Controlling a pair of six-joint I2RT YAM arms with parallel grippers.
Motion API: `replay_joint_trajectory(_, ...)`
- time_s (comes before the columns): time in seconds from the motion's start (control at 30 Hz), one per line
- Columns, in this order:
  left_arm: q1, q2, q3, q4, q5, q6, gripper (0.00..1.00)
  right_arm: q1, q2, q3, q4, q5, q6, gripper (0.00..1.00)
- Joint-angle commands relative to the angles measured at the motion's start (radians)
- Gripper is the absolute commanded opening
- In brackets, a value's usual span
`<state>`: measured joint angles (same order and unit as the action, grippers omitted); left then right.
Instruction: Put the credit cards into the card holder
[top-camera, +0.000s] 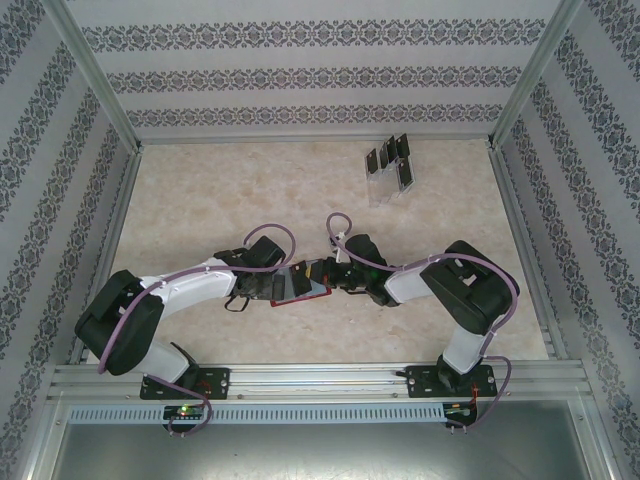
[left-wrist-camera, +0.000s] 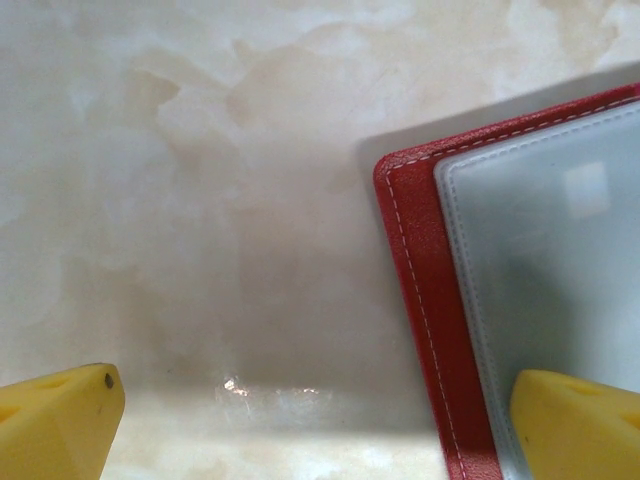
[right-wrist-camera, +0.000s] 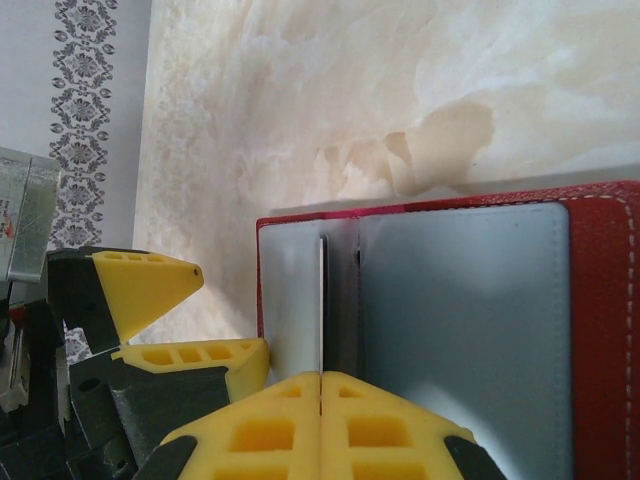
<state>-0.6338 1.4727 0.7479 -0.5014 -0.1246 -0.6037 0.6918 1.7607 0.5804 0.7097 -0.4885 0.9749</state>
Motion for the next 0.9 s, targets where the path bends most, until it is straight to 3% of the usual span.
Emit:
replay_joint_trajectory(0.0,0.002,-0.015,-0.019,-0.048,-0.030,-0.004,1.00,0.009,0.024,0.018,0.030,-0.016,0.016,0.00)
replay_joint_trajectory(0.87,0.001,0.001,-0.023,-0.031,-0.024,0.001,1.00,0.033,0.108,0.058,0.008,-0.030,0.063,0.00)
